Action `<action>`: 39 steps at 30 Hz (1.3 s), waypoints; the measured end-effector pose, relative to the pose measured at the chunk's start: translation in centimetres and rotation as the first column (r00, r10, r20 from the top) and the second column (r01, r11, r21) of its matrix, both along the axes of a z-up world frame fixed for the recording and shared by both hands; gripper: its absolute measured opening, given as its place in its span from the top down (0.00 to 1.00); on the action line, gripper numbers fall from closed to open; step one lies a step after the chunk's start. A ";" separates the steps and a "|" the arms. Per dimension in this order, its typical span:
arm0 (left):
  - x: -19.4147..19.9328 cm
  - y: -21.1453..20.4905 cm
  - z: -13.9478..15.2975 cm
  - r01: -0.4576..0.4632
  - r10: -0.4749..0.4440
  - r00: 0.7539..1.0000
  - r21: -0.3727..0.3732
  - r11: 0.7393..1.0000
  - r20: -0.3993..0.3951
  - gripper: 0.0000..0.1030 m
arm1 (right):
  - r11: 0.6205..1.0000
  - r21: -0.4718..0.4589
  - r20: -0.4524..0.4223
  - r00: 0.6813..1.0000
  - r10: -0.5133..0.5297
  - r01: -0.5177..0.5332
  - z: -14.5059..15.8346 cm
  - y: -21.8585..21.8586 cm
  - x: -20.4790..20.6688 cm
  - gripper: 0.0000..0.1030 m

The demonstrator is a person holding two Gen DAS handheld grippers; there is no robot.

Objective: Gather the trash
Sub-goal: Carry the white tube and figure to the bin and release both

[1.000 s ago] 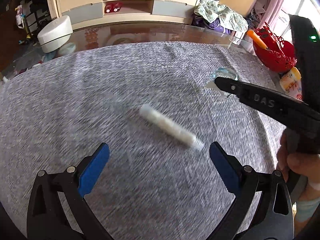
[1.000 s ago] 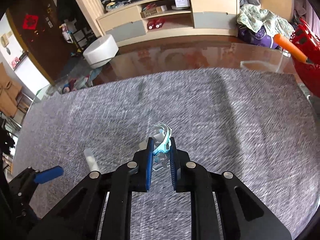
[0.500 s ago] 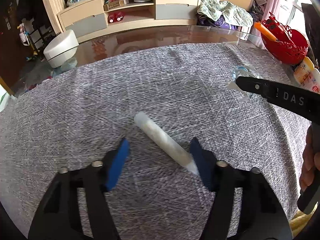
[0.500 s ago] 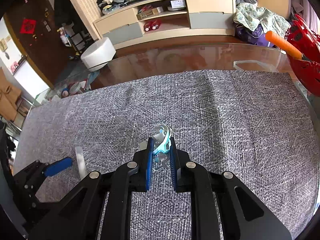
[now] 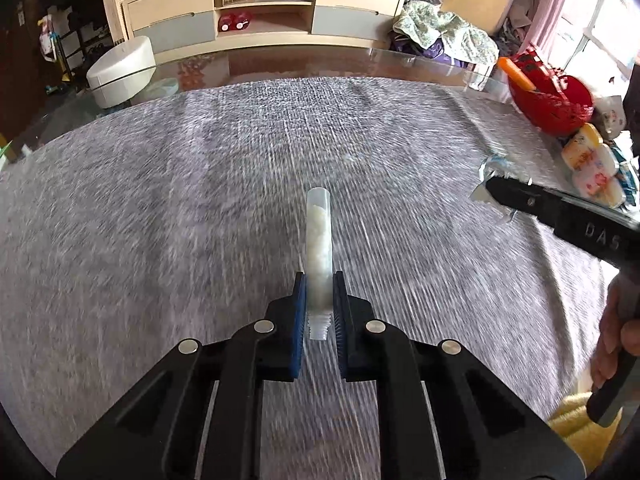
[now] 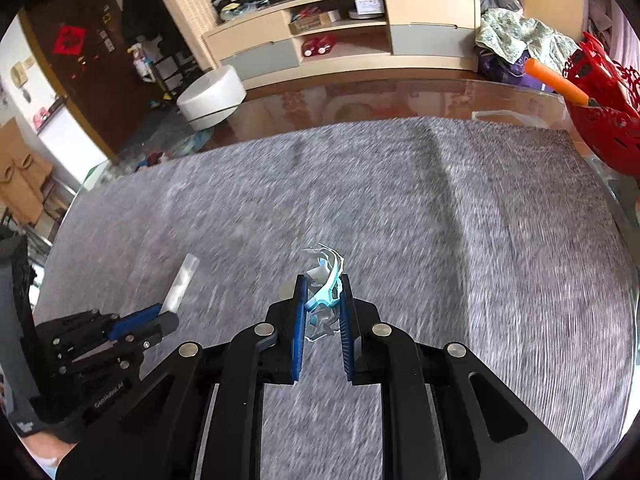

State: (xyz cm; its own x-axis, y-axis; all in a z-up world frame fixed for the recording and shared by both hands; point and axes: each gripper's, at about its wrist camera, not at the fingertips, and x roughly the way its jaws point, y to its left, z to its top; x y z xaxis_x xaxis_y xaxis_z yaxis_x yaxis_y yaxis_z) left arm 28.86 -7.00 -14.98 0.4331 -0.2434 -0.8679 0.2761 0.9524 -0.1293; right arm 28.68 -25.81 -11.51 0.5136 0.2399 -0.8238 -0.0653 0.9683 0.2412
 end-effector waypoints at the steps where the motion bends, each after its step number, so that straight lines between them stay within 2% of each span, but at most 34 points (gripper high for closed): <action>1: -0.9 0.3 0.7 0.000 0.000 1.000 -0.005 1.000 0.010 0.89 | 1.000 0.001 0.005 1.000 0.001 -0.001 0.4 0.2 -0.8 0.84; 7: -6.6 1.8 5.1 -0.012 0.016 0.997 -0.042 0.999 0.078 0.89 | 1.000 -0.021 0.069 0.998 0.005 -0.004 4.2 0.7 -6.1 0.84; 13: -13.1 2.9 8.1 -0.007 0.015 0.991 -0.064 0.998 0.129 0.89 | 0.999 -0.037 0.134 0.990 0.034 -0.030 7.8 1.5 -12.3 0.84; 20: -20.3 4.2 9.2 0.023 -0.012 0.987 -0.066 0.998 0.158 0.89 | 0.998 -0.035 0.147 0.988 0.054 -0.049 8.3 2.1 -19.1 0.84; 28: -26.5 5.1 6.5 0.040 -0.032 0.992 -0.060 0.997 0.119 0.88 | 0.998 -0.004 0.074 0.995 0.064 -0.064 4.3 3.0 -24.5 0.84; 39: -31.0 4.4 -1.1 0.062 -0.064 0.997 -0.059 0.996 -0.036 0.88 | 0.997 0.050 -0.070 0.995 0.070 -0.066 -2.9 5.1 -28.1 0.84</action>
State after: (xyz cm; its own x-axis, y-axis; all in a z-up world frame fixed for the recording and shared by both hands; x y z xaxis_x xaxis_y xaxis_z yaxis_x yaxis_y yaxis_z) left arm -2.11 -2.61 -16.11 0.3823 -0.3189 -0.8673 0.3290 0.9240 -0.1948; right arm 0.60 -20.67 -14.40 0.4345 0.3123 -0.8448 -0.1114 0.9494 0.2937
